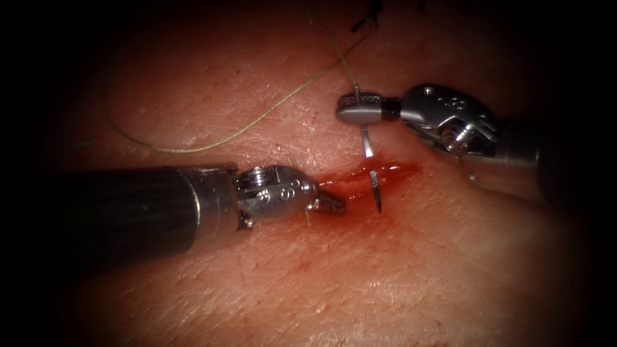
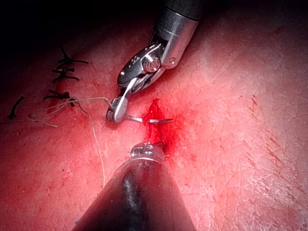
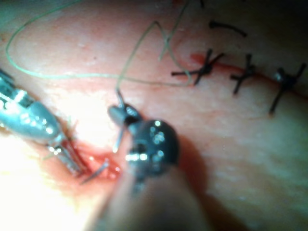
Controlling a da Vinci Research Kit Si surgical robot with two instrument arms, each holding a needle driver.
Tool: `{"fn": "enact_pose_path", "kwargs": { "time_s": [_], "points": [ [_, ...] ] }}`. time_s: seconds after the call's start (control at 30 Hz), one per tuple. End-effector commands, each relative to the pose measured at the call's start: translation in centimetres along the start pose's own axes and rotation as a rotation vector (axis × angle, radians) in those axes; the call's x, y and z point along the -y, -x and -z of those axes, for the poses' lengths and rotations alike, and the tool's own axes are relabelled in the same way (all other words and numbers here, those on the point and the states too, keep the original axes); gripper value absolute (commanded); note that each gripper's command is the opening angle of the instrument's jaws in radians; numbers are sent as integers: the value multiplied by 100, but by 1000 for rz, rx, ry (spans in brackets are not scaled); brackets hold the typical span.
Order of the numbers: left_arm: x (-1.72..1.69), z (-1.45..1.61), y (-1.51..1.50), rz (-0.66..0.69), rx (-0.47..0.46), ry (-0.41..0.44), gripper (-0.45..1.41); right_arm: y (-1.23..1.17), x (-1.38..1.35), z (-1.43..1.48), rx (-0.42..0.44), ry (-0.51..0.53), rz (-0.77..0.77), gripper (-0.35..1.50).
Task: Wound Closure
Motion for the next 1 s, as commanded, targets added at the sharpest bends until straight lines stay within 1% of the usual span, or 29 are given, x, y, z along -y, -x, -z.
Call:
{"fn": "enact_pose_path", "kwargs": {
  "time_s": [0.03,0.07,0.13,0.23,0.27,0.3,0.47,0.57,0.6,0.7,0.83,1.0],
  "points": [
    [3,-7,0,-2,0,2,-45,5,3,-8,7,-29,-79,-35],
    [3,-7,0,-2,0,2,-45,5,3,-8,7,-29,-79,-35],
    [4,-8,0,-2,0,2,-45,8,7,-8,13,-40,-130,-35],
    [4,-9,0,-2,0,1,-45,10,12,-9,30,-71,-287,-35],
    [4,-9,0,-2,0,1,-45,10,12,-9,30,-71,-287,-35],
    [4,-9,0,-2,0,1,-45,10,12,-9,37,-75,-340,-35],
    [4,-10,0,-2,0,0,-45,11,13,-9,58,-77,-492,-35],
    [4,-10,0,-2,0,0,-45,12,17,-9,76,-80,-578,-35],
    [4,-10,0,-2,0,0,-45,13,20,-9,89,-80,-630,-35],
    [4,-10,0,-2,0,0,-45,15,28,-7,121,-81,-720,-35],
    [4,-10,0,-2,0,0,-45,18,41,-4,134,-89,-764,-35],
    [2,-9,0,-2,0,0,-45,20,47,-1,128,-96,-764,-35]
  ]
}}
